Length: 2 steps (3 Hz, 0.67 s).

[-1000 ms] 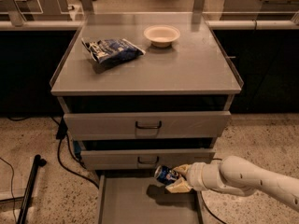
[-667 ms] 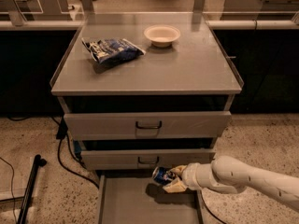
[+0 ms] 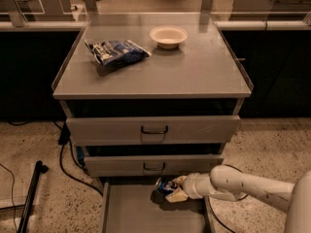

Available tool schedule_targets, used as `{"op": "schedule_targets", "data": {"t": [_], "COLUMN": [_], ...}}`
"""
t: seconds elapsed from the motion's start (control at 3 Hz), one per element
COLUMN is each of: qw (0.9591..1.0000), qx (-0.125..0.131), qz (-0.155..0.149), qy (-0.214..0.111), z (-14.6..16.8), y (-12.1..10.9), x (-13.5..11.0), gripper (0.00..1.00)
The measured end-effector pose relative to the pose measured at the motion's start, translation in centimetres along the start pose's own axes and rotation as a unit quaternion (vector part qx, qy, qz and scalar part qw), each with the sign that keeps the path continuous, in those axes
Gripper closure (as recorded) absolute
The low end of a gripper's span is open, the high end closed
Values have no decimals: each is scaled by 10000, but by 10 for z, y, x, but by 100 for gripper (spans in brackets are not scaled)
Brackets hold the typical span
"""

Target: Place pepsi can into bottom drawer

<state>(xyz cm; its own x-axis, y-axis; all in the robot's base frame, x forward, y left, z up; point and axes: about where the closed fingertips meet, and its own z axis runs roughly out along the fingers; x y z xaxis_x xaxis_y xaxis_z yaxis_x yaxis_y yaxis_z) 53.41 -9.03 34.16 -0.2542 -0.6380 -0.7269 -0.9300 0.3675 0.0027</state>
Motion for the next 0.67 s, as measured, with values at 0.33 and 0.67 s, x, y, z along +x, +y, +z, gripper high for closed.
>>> {"op": "schedule_targets", "data": {"t": [0.33, 0.67], "qw": [9997, 9991], "qx": [-56, -169], "qz": [-212, -336], "qy": [-96, -177], "z": [21, 39], "y": [0, -1], "x": [17, 37], "gripper": [100, 100]}}
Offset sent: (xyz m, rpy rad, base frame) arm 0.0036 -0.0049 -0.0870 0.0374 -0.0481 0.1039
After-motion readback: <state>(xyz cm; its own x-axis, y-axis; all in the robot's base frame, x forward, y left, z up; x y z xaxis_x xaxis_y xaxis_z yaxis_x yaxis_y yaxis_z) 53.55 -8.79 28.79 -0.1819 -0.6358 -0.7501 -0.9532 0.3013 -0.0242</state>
